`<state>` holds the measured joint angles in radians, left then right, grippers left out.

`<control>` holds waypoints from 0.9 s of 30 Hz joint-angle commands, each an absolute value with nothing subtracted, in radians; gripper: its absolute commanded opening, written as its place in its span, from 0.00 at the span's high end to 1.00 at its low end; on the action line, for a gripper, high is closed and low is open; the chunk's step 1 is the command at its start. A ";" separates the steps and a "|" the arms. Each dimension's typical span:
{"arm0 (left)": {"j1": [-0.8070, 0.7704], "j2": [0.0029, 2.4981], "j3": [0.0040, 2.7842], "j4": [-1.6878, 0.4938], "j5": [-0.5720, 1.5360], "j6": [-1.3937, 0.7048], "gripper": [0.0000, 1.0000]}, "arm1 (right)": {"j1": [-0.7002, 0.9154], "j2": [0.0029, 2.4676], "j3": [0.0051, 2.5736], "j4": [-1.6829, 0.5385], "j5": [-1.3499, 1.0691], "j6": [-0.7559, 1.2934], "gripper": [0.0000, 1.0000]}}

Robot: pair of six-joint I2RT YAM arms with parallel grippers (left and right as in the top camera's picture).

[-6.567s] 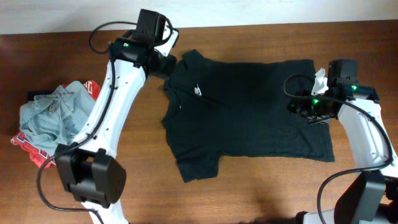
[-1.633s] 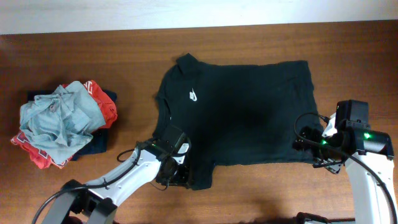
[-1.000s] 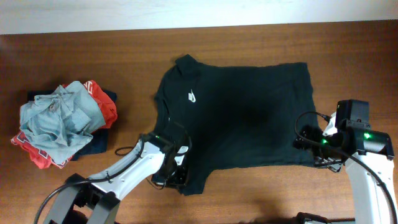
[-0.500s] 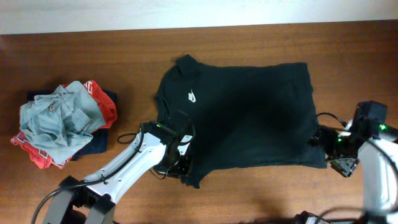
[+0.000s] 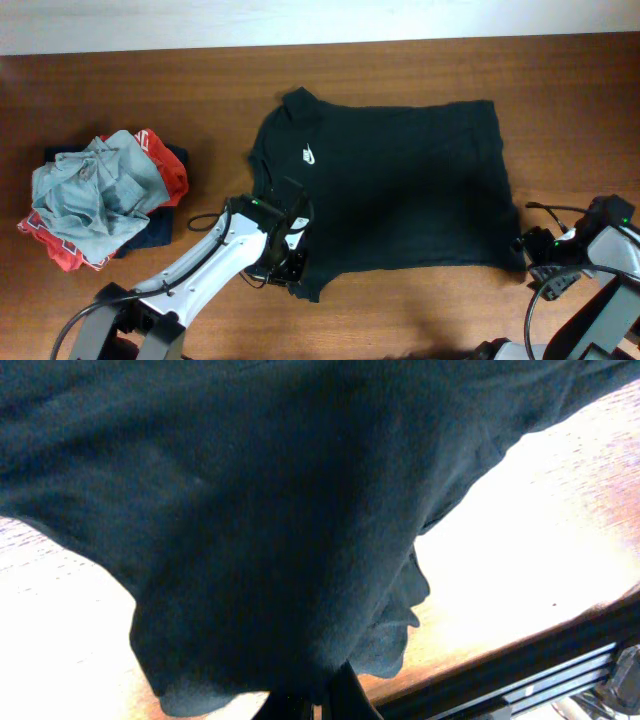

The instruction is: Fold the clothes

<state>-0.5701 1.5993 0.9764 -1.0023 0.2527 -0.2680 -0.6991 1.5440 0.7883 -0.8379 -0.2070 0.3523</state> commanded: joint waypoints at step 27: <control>-0.574 1.606 0.999 -1.021 0.242 -0.249 1.00 | -0.705 1.519 0.630 -0.638 -0.246 0.401 0.96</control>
<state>-0.5701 1.5993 0.9768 -1.0115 0.2497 -0.2680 -0.7048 1.5116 0.6674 -0.6003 -0.2569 0.4000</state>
